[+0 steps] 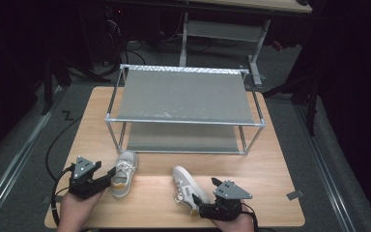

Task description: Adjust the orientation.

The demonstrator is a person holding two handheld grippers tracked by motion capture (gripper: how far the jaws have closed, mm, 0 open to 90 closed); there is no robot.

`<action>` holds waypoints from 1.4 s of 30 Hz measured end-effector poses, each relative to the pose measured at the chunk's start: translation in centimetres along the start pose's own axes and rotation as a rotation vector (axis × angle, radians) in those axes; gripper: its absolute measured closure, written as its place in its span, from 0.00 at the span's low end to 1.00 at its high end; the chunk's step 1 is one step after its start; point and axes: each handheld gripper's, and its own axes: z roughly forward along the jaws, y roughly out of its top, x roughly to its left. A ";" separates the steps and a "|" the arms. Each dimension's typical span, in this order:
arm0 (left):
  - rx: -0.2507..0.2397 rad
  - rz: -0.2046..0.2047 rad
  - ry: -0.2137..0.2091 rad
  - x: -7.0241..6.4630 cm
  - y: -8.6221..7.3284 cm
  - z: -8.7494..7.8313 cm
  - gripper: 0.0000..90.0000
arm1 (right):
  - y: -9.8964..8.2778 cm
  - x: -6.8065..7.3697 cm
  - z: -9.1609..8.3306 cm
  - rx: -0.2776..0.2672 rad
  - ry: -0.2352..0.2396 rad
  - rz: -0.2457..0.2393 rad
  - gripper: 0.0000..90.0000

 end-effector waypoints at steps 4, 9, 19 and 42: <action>0.001 0.015 -0.017 -0.4 0.0 0.1 0.46 | -0.2 1.2 0.2 -0.002 0.013 -0.052 0.32; 0.001 0.027 -0.025 -0.8 0.0 0.2 0.46 | -0.7 1.9 1.0 0.054 0.014 -0.100 0.32; 0.004 0.042 -0.029 -0.9 -0.1 0.2 0.46 | -1.1 1.4 1.3 0.081 -0.016 -0.106 0.31; 0.077 0.042 -0.040 -1.1 -0.4 1.3 0.69 | -2.2 -6.6 -1.3 -0.010 -0.153 0.179 0.48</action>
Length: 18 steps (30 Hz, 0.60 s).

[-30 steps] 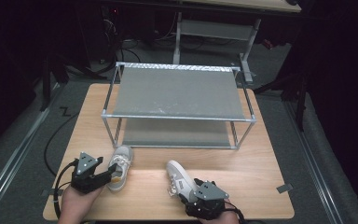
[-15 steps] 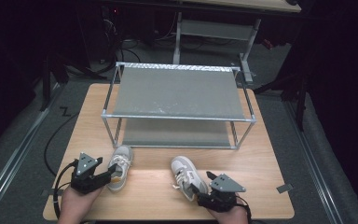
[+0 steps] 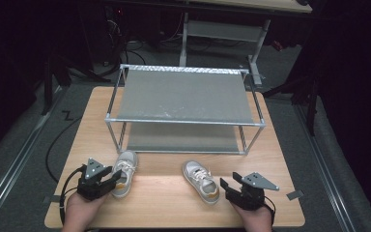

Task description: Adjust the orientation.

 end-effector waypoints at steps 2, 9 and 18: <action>0.006 -0.001 0.014 0.0 0.1 0.0 0.72 | 0.1 0.8 0.0 -0.006 0.004 -0.025 0.48; 0.009 0.014 0.060 -0.7 0.3 -0.2 0.83 | 0.2 2.9 0.0 -0.003 0.069 -0.082 0.50; -0.017 0.074 -0.002 -4.1 1.0 -0.4 0.92 | 0.1 1.8 -0.4 -0.002 0.044 -0.052 0.51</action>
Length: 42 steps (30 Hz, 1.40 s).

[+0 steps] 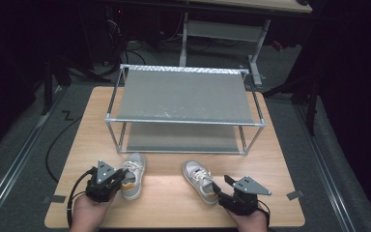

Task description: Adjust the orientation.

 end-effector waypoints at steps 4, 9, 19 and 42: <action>-0.012 0.060 -0.045 -3.5 0.8 0.5 0.92 | -0.1 -0.9 -0.2 0.008 -0.032 0.025 0.52; -0.020 0.128 -0.054 -7.4 1.5 1.4 0.93 | -0.3 -1.8 -0.3 0.013 -0.060 0.046 0.54; -0.044 0.149 -0.053 -12.5 1.9 3.7 0.90 | -0.8 -2.9 -0.1 0.037 -0.056 0.075 0.56; 0.068 0.099 -0.115 -9.0 0.1 6.6 0.89 | -1.8 -1.3 3.3 0.168 0.006 0.060 0.72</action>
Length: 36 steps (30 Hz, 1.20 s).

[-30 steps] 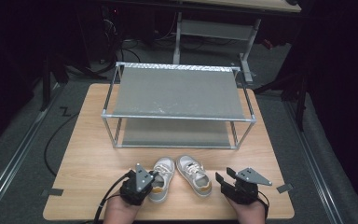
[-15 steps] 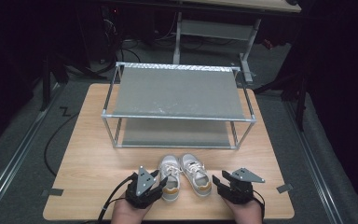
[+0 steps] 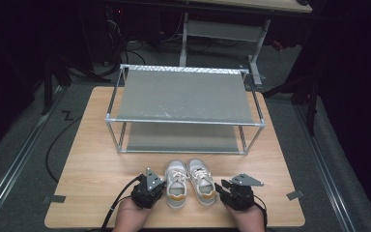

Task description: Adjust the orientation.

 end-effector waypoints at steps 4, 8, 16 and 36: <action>-0.007 -0.006 -0.006 -0.4 -0.1 0.0 0.92 | 0.1 2.2 0.4 0.006 -0.013 -0.073 0.76; -0.010 -0.020 -0.021 -0.4 0.0 0.2 0.94 | 0.1 1.5 0.4 0.011 0.017 -0.030 0.73; -0.011 0.021 -0.018 -2.0 1.8 2.1 0.96 | -0.1 0.3 -0.3 0.009 -0.043 -0.026 0.74; -0.019 0.107 -0.040 -8.4 7.2 7.7 0.99 | -2.0 -6.8 -3.8 0.001 -0.222 0.075 0.76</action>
